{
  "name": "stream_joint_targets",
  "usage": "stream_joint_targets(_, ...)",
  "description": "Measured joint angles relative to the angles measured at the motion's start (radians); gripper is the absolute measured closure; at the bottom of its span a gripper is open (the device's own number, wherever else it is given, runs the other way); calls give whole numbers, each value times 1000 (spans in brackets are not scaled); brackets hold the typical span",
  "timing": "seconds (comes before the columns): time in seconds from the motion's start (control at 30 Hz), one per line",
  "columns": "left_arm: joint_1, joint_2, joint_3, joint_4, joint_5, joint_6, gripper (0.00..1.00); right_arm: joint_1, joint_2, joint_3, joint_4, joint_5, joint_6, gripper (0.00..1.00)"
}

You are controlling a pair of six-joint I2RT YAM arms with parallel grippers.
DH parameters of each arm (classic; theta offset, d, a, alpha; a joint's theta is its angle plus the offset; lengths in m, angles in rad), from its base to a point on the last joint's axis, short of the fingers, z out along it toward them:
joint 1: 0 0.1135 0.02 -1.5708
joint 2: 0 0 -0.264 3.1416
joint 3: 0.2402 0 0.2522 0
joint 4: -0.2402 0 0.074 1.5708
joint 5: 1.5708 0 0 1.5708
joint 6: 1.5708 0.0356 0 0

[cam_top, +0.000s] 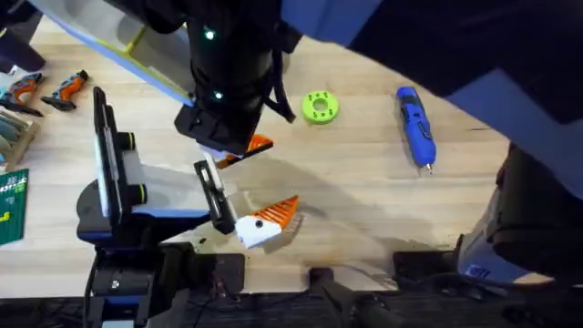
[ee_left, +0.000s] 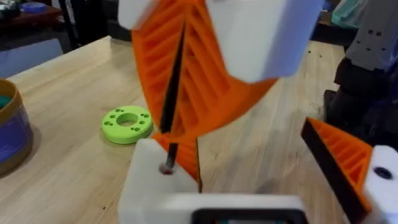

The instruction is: Pick up the gripper from the table and insert it into the empty holder that is missing its gripper. Then pick up a screw, insert it into the mounting hole, and use the screwdriver to tighten it. Finally, clean up the table by picking up the vegetable and placing it into the bucket.

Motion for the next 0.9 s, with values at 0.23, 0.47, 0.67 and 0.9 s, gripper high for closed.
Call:
stream_joint_targets(0.23,0,0,0,0,0,0,15,0,0,0,6,0,0,995)
stream_joint_targets(0.47,0,0,0,0,0,0,15,0,0,0,5,0,0,995)
stream_joint_targets(0.67,0,0,0,0,0,0,15,0,3,0,5,0,0,995)
stream_joint_targets(0.9,0,0,0,0,0,0,15,0,29,0,5,0,0,995)
